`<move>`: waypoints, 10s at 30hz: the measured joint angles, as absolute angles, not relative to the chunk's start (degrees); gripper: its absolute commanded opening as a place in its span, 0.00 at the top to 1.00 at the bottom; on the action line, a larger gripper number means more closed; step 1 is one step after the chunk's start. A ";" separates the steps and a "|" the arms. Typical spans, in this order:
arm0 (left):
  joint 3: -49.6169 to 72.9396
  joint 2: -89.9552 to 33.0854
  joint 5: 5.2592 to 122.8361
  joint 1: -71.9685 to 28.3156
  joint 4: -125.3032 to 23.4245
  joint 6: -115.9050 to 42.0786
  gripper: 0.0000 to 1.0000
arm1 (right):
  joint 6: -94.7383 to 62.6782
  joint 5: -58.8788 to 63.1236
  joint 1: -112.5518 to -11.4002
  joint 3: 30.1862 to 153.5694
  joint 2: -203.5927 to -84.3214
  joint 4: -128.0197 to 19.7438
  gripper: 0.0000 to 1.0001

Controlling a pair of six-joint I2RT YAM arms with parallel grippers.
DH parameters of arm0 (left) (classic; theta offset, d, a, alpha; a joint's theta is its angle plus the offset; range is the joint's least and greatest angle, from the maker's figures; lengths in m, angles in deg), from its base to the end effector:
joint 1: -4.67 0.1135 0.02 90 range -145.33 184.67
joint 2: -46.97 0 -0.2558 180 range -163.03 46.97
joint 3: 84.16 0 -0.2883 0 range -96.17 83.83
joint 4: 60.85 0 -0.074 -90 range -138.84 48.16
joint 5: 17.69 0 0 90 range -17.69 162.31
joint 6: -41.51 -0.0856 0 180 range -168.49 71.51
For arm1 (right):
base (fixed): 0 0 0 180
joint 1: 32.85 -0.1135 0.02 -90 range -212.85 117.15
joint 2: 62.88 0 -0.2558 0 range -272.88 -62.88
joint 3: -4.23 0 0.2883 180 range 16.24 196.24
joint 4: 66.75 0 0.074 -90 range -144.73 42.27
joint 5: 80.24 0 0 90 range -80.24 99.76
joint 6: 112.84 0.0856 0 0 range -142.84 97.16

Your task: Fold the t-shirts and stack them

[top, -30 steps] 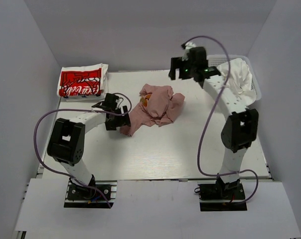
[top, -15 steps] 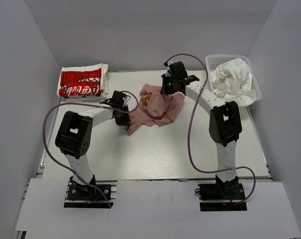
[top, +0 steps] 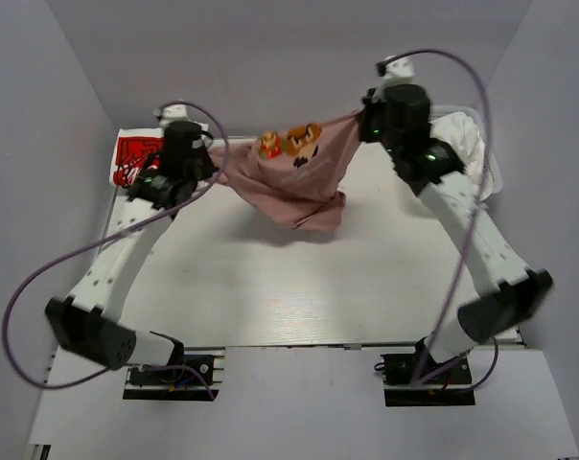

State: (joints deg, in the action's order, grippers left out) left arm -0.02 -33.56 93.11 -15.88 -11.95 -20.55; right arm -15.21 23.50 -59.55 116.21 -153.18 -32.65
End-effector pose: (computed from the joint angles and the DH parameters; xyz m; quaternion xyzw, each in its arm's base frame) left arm 0.3705 -0.1064 0.3569 -0.1410 0.8594 -0.0459 0.4893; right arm 0.4046 0.1808 0.4420 -0.0543 0.7756 0.0945 0.6218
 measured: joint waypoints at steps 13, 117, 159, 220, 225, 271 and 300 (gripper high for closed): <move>-15.00 -0.34 102.94 -16.17 -8.85 -19.54 1.00 | -21.57 30.23 -59.98 115.46 -114.14 -41.54 1.00; 38.95 -28.73 96.87 -11.58 -7.41 3.62 0.24 | 2.74 15.72 -54.91 56.19 -122.25 -35.16 0.10; 48.80 -14.09 76.32 -9.33 -29.81 -7.26 1.00 | 13.08 24.37 -58.17 52.01 -135.52 -34.09 1.00; -32.07 -82.70 93.04 -8.98 -15.78 -24.05 0.00 | -2.03 31.13 -50.52 97.80 -169.57 -36.56 0.10; -33.14 -86.17 92.78 -8.87 -11.12 -23.59 0.00 | -2.14 29.51 -50.24 99.66 -172.00 -34.79 0.10; -49.22 -100.97 80.43 -8.52 -13.24 -31.54 0.00 | -18.59 13.29 -46.11 134.22 -200.56 -31.20 0.10; 58.95 1.65 68.89 -10.03 -1.07 4.81 0.00 | 5.32 13.99 -50.17 56.06 -131.80 -53.67 0.10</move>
